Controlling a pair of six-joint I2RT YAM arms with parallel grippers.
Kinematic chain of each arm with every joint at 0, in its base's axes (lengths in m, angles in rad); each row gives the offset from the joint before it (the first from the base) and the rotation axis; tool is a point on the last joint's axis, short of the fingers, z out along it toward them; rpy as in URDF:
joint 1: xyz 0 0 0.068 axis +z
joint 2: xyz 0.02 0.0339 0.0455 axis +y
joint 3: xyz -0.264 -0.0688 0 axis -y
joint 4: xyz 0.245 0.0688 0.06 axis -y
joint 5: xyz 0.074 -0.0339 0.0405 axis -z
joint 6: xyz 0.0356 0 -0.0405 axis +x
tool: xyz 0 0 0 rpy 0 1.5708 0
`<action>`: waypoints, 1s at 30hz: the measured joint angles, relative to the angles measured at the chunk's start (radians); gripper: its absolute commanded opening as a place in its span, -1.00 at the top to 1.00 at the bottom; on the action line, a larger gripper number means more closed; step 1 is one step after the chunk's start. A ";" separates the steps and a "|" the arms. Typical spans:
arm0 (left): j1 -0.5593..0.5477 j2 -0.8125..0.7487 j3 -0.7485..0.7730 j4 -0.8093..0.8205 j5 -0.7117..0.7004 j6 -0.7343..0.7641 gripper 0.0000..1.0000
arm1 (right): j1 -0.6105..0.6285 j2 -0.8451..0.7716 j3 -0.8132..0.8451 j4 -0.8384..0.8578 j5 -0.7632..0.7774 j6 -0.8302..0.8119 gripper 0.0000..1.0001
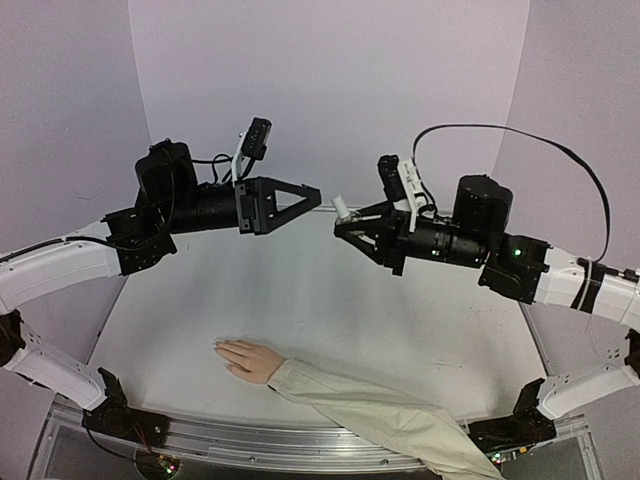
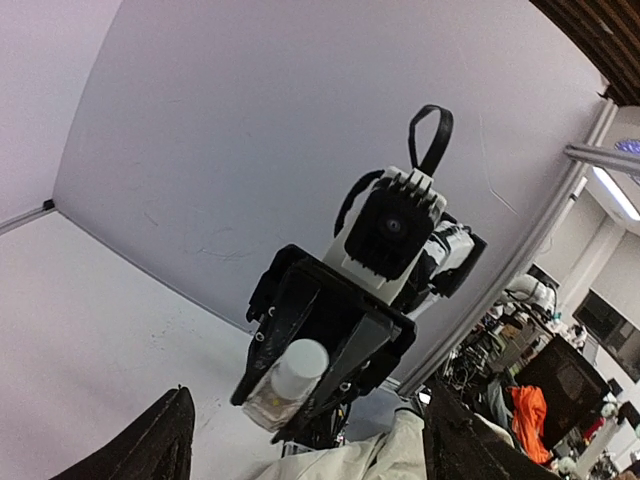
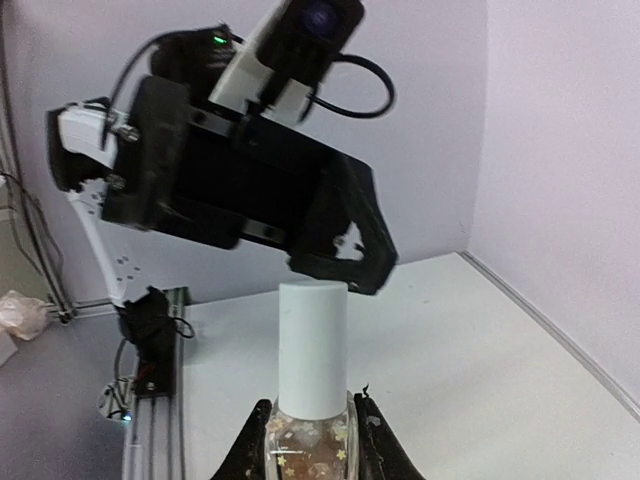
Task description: Paint the nails
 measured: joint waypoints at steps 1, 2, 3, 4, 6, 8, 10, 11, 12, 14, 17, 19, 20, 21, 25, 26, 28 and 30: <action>0.000 0.000 0.000 -0.009 -0.021 -0.008 -0.55 | 0.004 0.018 0.003 -0.011 0.046 -0.017 1.00; 0.000 0.001 0.000 -0.020 -0.042 -0.023 -0.50 | 0.007 0.030 0.005 -0.018 0.079 -0.028 1.00; 0.000 0.003 0.000 -0.029 -0.061 -0.034 -0.45 | 0.011 0.046 0.007 -0.028 0.119 -0.039 1.00; -0.002 0.005 0.000 -0.037 -0.080 -0.050 -0.41 | 0.016 0.060 0.011 -0.035 0.156 -0.049 1.00; -0.003 0.015 0.000 -0.045 -0.115 -0.072 -0.33 | 0.030 0.087 0.017 -0.043 0.219 -0.064 1.00; -0.004 0.031 0.000 -0.049 -0.141 -0.090 -0.24 | 0.046 0.111 0.027 -0.050 0.266 -0.077 1.00; -0.005 0.052 0.000 -0.055 -0.162 -0.107 -0.14 | 0.061 0.128 0.037 -0.054 0.304 -0.088 1.00; -0.005 0.065 0.000 -0.057 -0.170 -0.112 -0.08 | 0.069 0.133 0.040 -0.055 0.321 -0.092 1.00; -0.006 0.077 0.000 -0.062 -0.180 -0.116 -0.01 | 0.076 0.137 0.043 -0.056 0.336 -0.097 1.00; -0.007 0.100 0.000 -0.071 -0.191 -0.129 0.15 | 0.087 0.138 0.046 -0.058 0.357 -0.104 1.00; -0.009 0.117 0.002 -0.073 -0.205 -0.138 0.43 | 0.102 0.142 0.053 -0.067 0.405 -0.113 1.00; -0.012 0.118 0.002 -0.074 -0.216 -0.142 0.58 | 0.105 0.150 0.055 -0.067 0.420 -0.119 1.00; -0.014 0.118 0.002 -0.074 -0.221 -0.142 0.66 | 0.107 0.154 0.057 -0.068 0.426 -0.122 1.00; -0.015 0.118 0.002 -0.074 -0.225 -0.143 0.72 | 0.109 0.157 0.058 -0.068 0.434 -0.125 1.00; -0.018 0.122 0.004 -0.077 -0.233 -0.127 0.95 | 0.112 0.163 0.062 -0.073 0.453 -0.119 1.00; -0.018 0.126 0.009 -0.080 -0.232 -0.126 0.99 | 0.112 0.163 0.062 -0.075 0.455 -0.115 1.00; -0.017 0.134 0.019 -0.082 -0.225 -0.117 1.00 | 0.110 0.163 0.062 -0.074 0.455 -0.104 1.00; -0.015 0.137 0.025 -0.086 -0.203 -0.090 1.00 | 0.104 0.161 0.063 -0.072 0.432 -0.090 1.00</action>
